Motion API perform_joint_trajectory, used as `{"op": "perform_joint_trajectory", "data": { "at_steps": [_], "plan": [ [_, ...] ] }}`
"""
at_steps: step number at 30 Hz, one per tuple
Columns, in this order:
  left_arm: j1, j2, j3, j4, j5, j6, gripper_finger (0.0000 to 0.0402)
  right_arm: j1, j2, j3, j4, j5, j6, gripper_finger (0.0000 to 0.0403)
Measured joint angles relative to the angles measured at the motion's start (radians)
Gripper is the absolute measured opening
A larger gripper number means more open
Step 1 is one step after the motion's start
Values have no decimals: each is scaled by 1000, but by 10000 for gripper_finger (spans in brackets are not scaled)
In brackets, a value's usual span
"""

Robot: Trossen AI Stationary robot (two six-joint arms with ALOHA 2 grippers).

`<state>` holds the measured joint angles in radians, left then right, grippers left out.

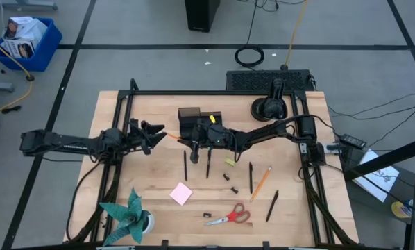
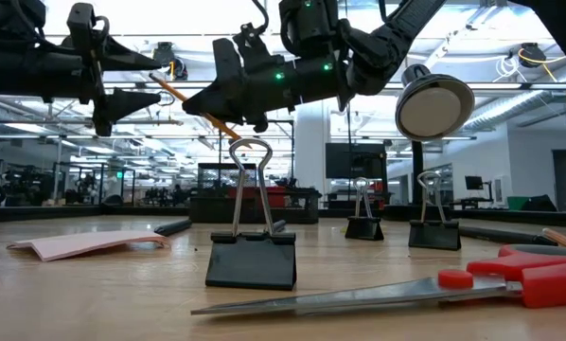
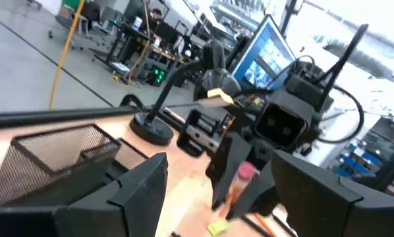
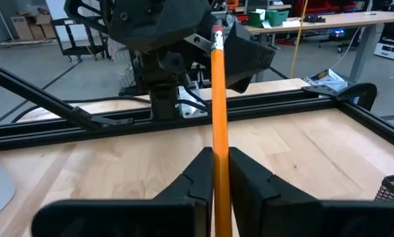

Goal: Pick and place office supplies into organizer
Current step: Put the orange pencil into the black desk organizer

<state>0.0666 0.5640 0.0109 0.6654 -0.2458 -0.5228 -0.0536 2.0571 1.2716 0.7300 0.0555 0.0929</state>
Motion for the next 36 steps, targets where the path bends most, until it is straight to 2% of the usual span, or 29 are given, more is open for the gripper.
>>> {"op": "perform_joint_trajectory", "data": {
  "at_steps": [15,18,27,36],
  "plan": [
    [0,183,0,130,1,4,266,0,0,0,0,-1,14,23],
    [0,200,0,154,2,11,236,0,0,0,0,-1,18,28],
    [0,208,2,180,20,34,106,-1,0,0,-11,-3,19,22],
    [-1,208,2,199,51,57,14,-1,0,0,-16,-2,17,40]
  ]
}}
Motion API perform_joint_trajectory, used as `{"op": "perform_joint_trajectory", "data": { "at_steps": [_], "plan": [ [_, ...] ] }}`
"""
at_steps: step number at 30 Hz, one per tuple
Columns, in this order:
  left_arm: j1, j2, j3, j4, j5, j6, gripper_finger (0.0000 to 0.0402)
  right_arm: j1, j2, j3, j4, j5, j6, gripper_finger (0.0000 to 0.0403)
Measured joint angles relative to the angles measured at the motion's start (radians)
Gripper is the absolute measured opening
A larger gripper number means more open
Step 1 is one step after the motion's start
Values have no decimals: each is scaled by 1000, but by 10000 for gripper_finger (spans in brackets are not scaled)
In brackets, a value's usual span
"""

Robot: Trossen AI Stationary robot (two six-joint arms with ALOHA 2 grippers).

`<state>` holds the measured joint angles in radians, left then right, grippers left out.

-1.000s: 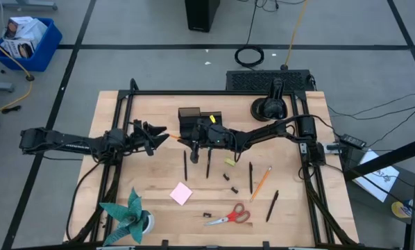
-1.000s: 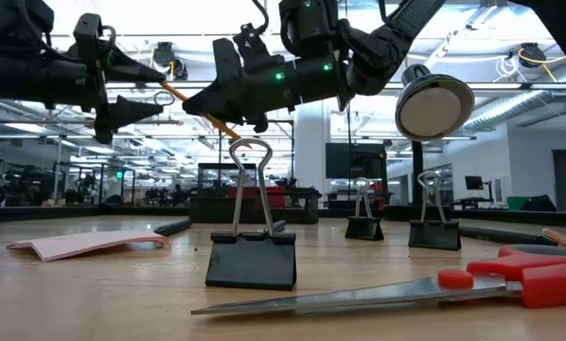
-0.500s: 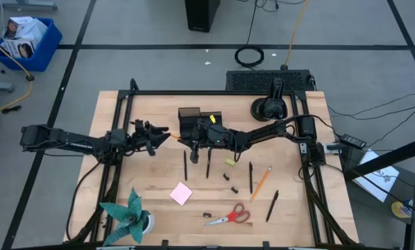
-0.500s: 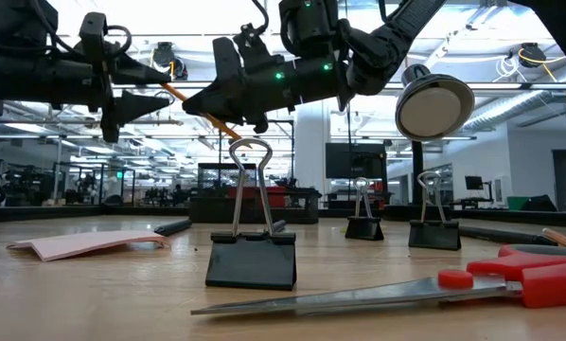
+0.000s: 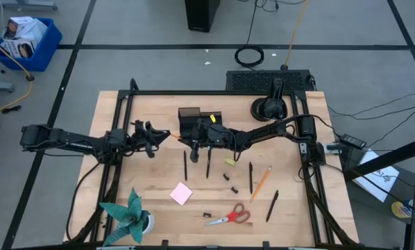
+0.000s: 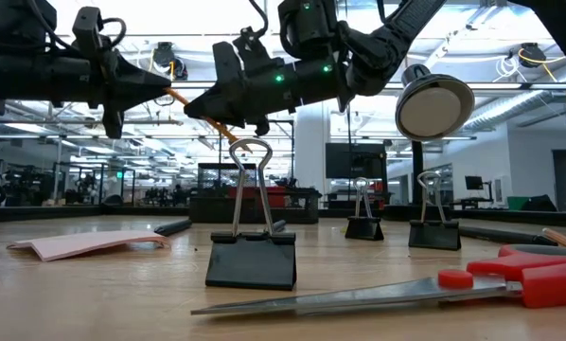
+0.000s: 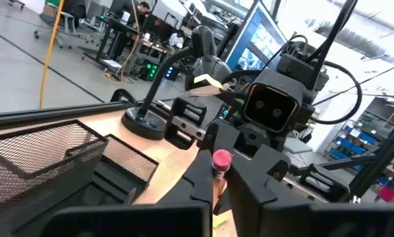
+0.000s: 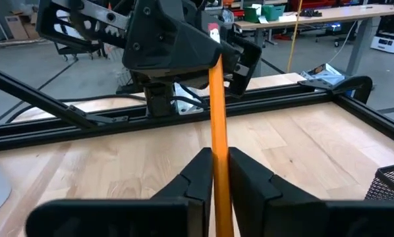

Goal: Pick and place office supplies into organizer
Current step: Put the orange pencil into the black desk organizer

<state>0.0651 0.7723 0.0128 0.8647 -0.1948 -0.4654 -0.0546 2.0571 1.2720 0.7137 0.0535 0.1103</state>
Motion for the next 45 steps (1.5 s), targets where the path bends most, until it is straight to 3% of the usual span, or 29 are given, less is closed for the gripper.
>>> {"op": "perform_joint_trajectory", "data": {
  "at_steps": [8,12,15,19,26,29,34,40,45],
  "plan": [
    [1,-1,0,27,23,18,43,-4,0,0,-44,-7,-36,45],
    [2,-1,0,28,22,20,29,-4,-17,0,-112,-7,-76,52],
    [2,-1,0,29,13,32,11,-4,-64,0,-266,-2,-126,63],
    [2,-1,0,29,11,43,19,-5,-140,0,-485,40,-150,80],
    [2,-1,0,28,0,45,28,11,-302,-111,-577,52,-127,105],
    [2,-1,0,27,-32,51,13,26,-388,-201,-552,74,-110,109],
    [4,-1,0,27,-116,97,12,59,-533,-380,-463,218,-61,109],
    [44,-1,13,26,-178,120,40,119,-634,-620,-163,234,-20,109],
    [78,0,92,-21,-172,165,23,129,-643,-703,9,237,-58,109]
  ]
}}
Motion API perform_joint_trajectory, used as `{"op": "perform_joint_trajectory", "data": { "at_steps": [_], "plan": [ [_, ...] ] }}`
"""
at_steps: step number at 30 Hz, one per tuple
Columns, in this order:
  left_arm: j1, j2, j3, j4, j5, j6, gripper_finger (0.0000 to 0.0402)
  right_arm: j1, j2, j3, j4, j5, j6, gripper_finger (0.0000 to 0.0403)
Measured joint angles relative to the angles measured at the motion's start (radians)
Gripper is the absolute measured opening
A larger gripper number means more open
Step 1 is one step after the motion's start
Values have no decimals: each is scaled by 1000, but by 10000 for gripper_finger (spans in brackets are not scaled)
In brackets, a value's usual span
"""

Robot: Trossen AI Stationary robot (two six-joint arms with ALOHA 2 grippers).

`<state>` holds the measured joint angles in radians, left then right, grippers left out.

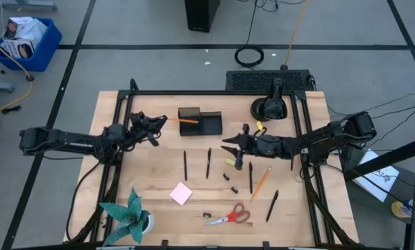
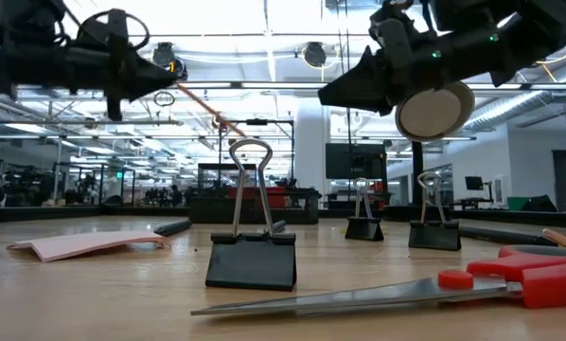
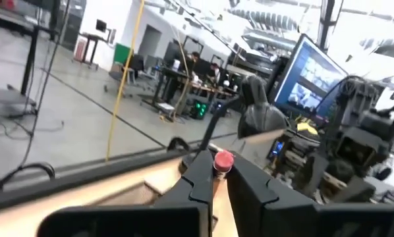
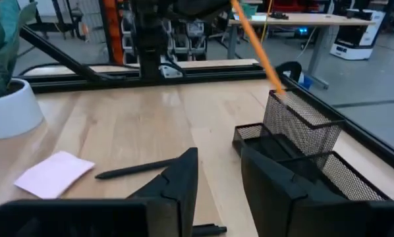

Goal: Pick and place office supplies into organizer
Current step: Put the orange pencil into the black desk organizer

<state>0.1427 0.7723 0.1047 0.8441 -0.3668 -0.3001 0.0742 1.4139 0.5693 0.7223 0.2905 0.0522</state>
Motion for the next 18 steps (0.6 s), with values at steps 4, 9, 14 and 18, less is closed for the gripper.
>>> {"op": "perform_joint_trajectory", "data": {
  "at_steps": [4,9,14,18],
  "plan": [
    [24,0,134,-222,6,29,10,0,0,0,-15,0,14,109],
    [96,1,338,-596,13,-12,37,15,0,-1,-38,-3,54,109],
    [169,2,495,-767,73,29,45,32,0,-1,-57,-3,56,109],
    [225,34,591,-890,146,29,19,32,0,-1,-60,-3,59,109]
  ]
}}
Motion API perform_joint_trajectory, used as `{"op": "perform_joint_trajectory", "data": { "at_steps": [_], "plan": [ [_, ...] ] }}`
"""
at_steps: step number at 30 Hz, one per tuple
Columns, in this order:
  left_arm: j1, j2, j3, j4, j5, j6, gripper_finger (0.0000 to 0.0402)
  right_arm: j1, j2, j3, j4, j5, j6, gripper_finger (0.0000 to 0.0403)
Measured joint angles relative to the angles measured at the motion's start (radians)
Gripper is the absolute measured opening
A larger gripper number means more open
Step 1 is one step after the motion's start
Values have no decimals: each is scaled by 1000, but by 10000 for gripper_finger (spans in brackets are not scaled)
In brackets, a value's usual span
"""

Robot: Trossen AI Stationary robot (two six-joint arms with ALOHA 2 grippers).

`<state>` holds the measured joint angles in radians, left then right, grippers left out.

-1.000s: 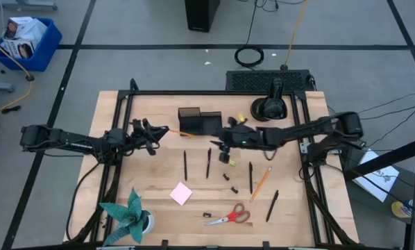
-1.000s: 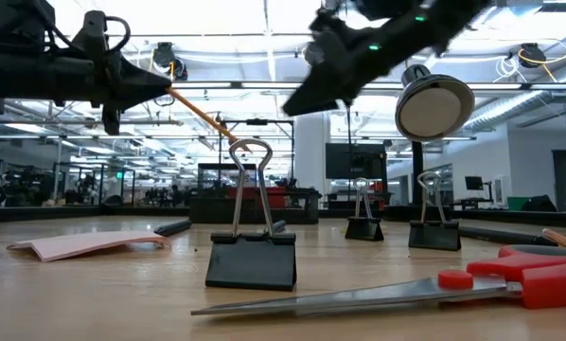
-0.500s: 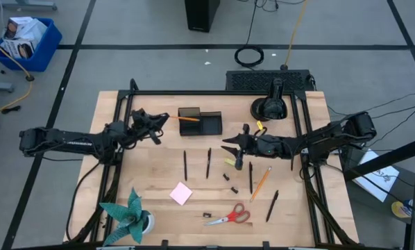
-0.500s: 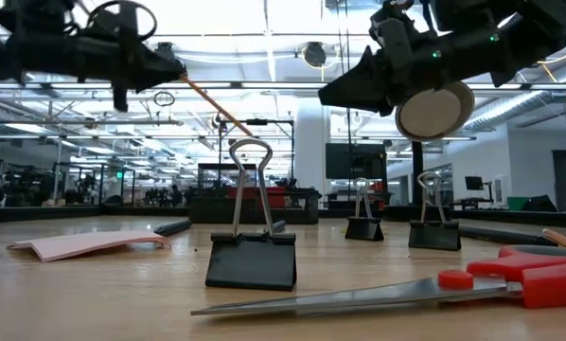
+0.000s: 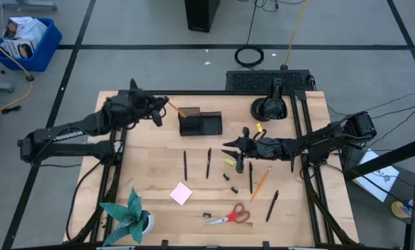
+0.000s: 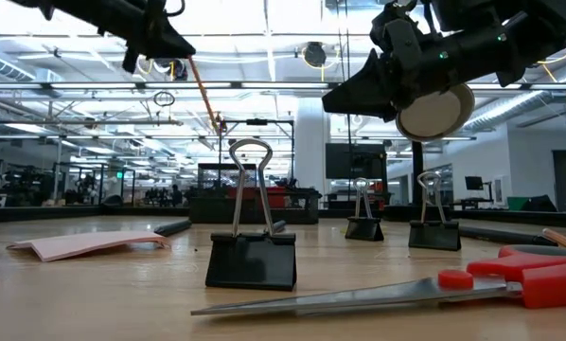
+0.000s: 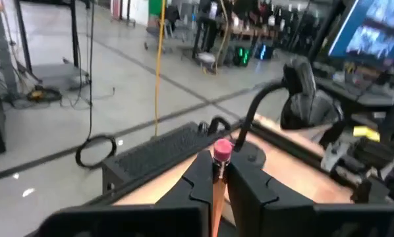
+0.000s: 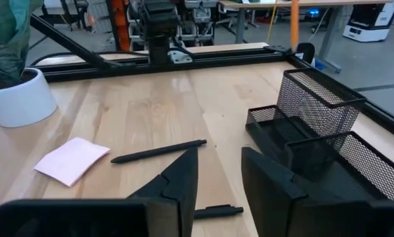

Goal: Pick and place office supplies into organizer
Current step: Put the orange pencil into the black desk organizer

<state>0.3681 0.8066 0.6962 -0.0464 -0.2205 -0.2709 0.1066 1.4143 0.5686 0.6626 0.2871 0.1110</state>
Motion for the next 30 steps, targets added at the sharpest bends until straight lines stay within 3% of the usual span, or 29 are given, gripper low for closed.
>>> {"op": "perform_joint_trajectory", "data": {
  "at_steps": [4,11,17,20,26,30],
  "plan": [
    [50,61,64,-39,73,1,11,0,0,0,-1,0,1,109],
    [108,225,84,-14,105,0,45,0,0,0,-1,0,1,109],
    [131,335,84,62,117,26,17,0,0,0,-12,-3,7,109],
    [133,355,84,108,127,28,11,0,0,0,-29,-2,9,109],
    [135,344,84,145,165,41,35,0,0,0,-41,-2,9,109],
    [137,323,84,148,142,42,25,0,0,0,-42,-2,9,109]
  ]
}}
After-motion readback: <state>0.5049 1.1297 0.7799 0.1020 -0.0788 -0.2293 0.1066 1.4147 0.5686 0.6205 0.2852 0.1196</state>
